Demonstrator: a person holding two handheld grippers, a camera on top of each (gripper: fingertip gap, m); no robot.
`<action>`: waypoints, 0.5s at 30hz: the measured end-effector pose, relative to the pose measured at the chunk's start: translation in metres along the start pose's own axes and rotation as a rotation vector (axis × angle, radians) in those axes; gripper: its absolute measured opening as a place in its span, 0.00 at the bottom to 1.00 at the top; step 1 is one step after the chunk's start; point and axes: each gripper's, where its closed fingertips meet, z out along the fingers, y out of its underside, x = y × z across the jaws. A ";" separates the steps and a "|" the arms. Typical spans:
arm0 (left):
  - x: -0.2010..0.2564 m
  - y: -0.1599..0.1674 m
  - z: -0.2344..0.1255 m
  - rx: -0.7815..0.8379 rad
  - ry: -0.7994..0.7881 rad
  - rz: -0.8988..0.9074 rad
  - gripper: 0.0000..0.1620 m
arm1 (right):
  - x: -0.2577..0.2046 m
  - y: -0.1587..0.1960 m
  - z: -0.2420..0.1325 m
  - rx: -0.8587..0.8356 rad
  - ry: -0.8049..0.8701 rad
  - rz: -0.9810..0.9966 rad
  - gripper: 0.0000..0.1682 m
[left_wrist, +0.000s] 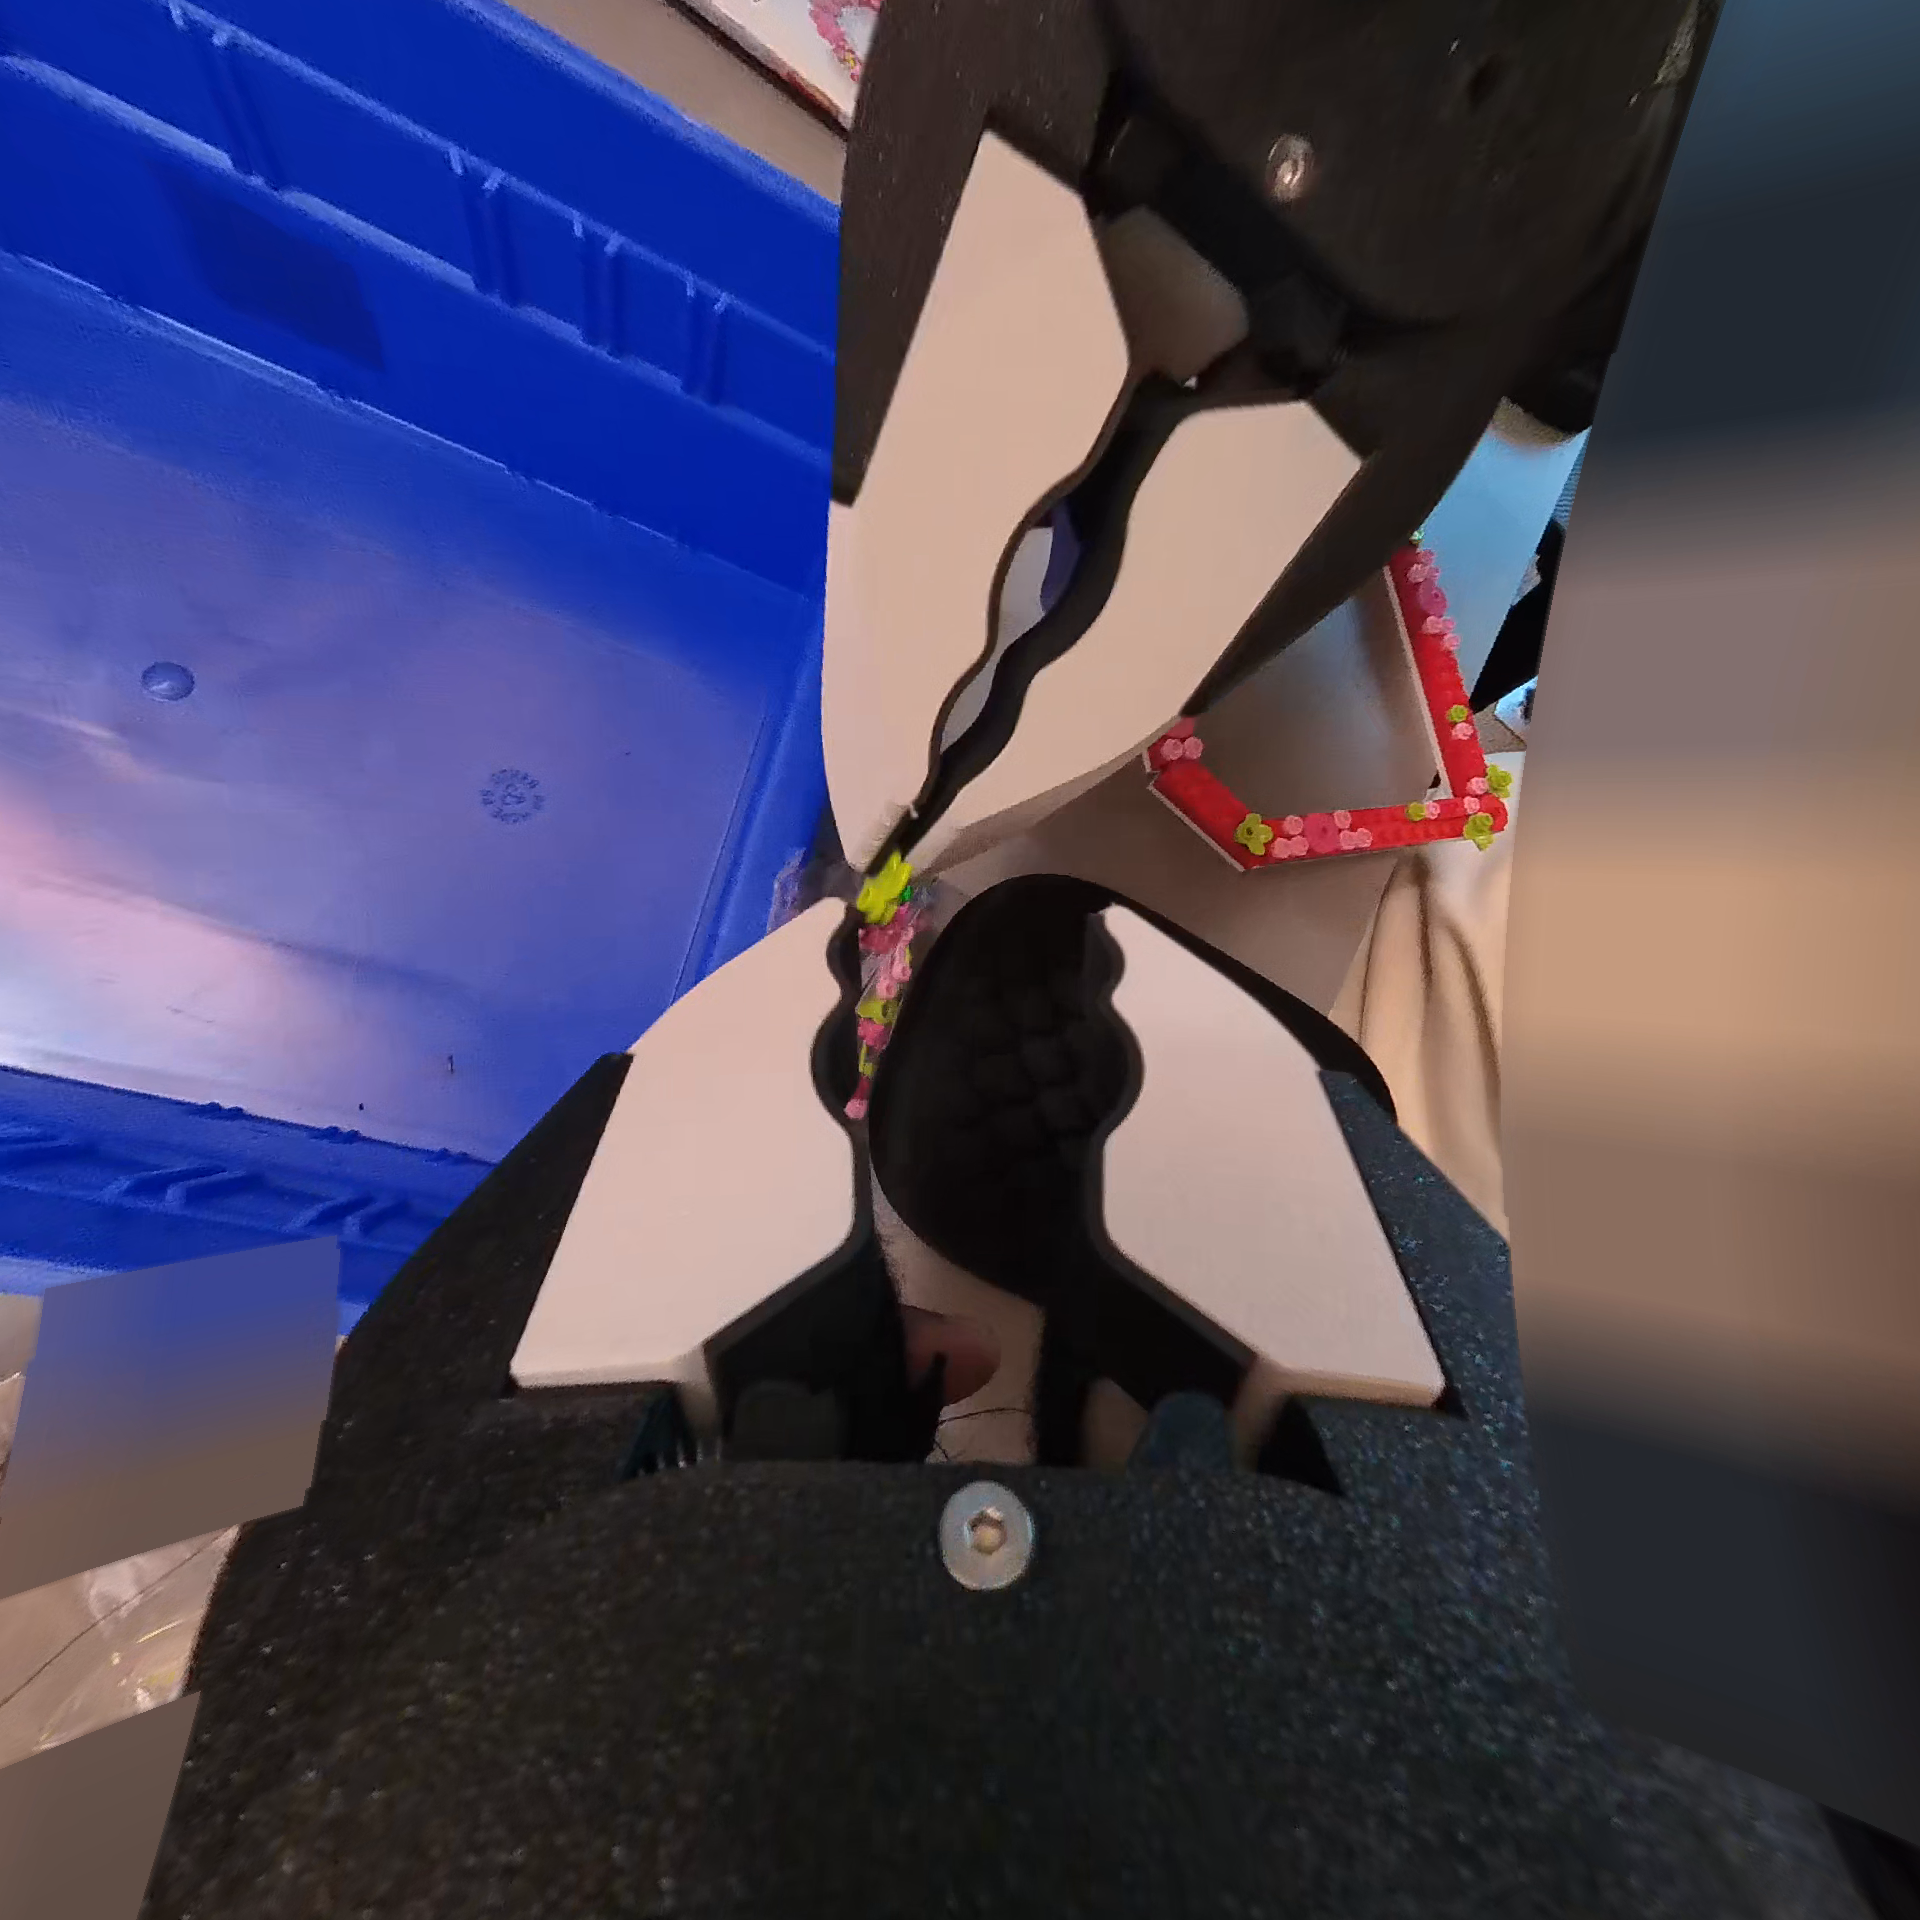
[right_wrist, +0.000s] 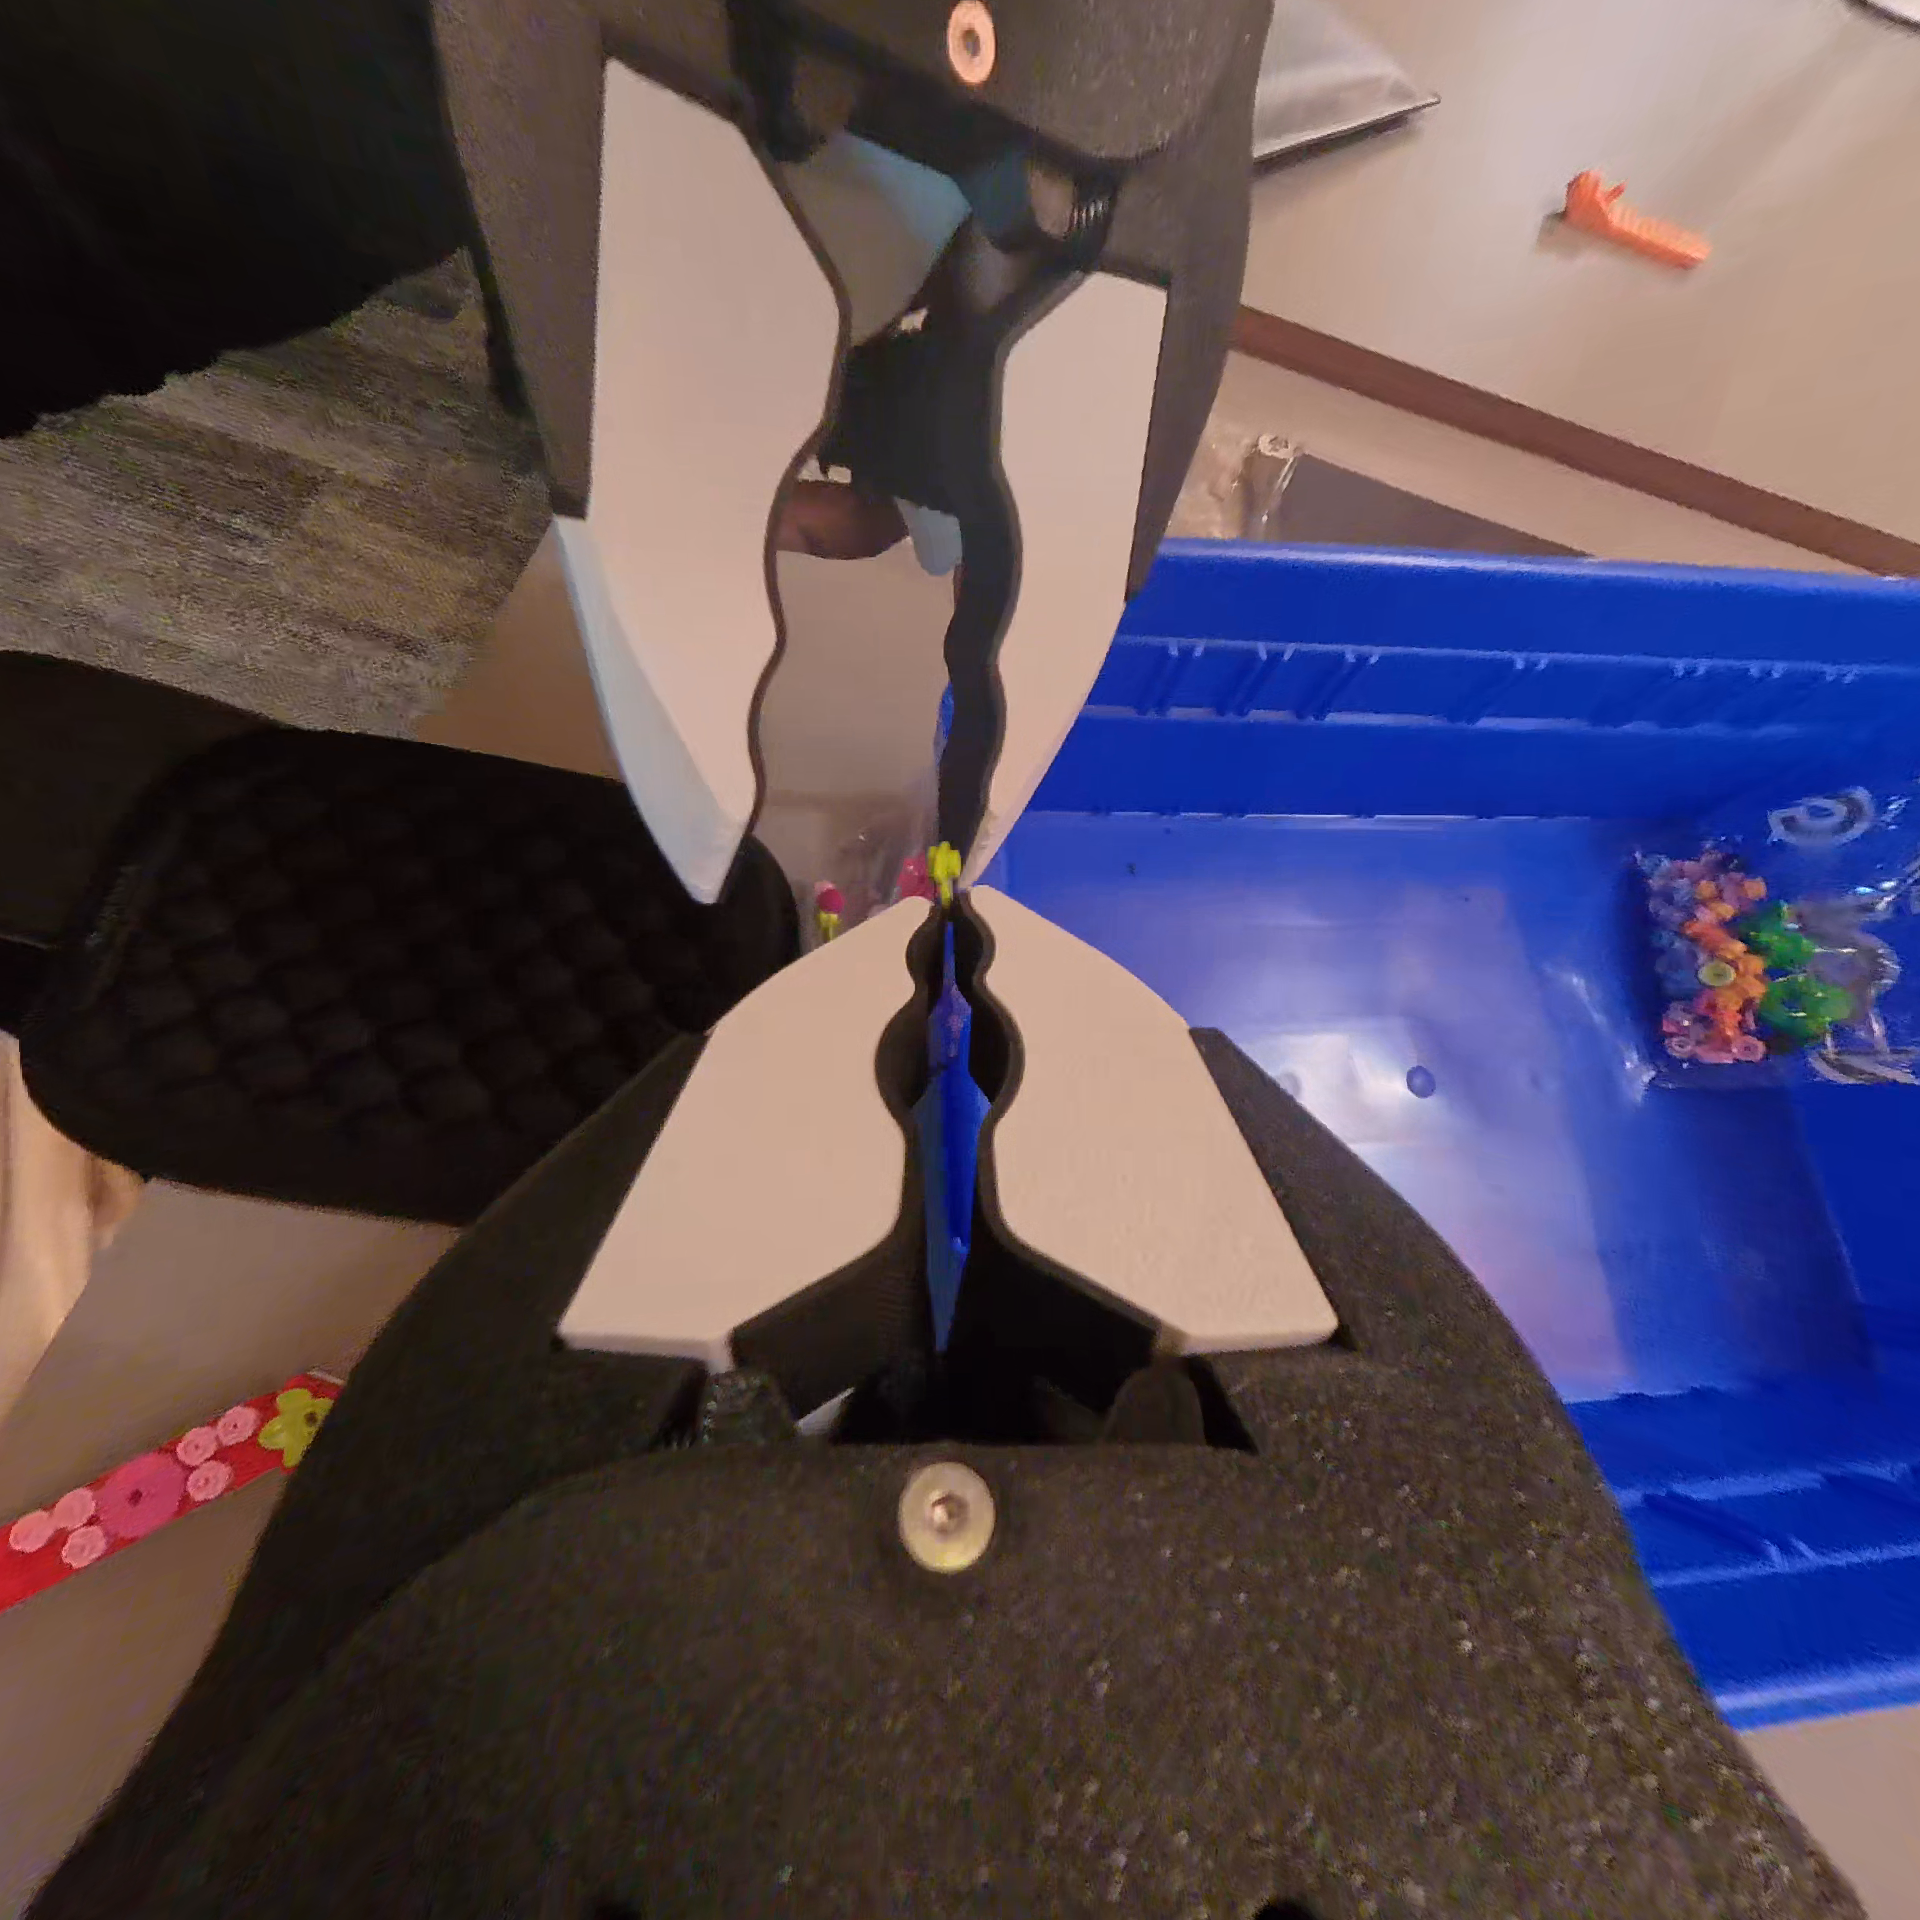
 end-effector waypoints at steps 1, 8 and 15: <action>-0.001 0.000 0.000 0.007 0.001 -0.004 0.25 | 0.000 0.003 0.002 -0.015 -0.004 -0.001 0.01; -0.007 -0.003 -0.008 0.053 -0.028 -0.022 0.24 | -0.002 0.014 0.012 -0.116 -0.024 -0.003 0.01; 0.003 0.000 -0.007 0.067 -0.010 0.000 0.22 | -0.005 0.009 0.020 -0.135 -0.054 -0.010 0.01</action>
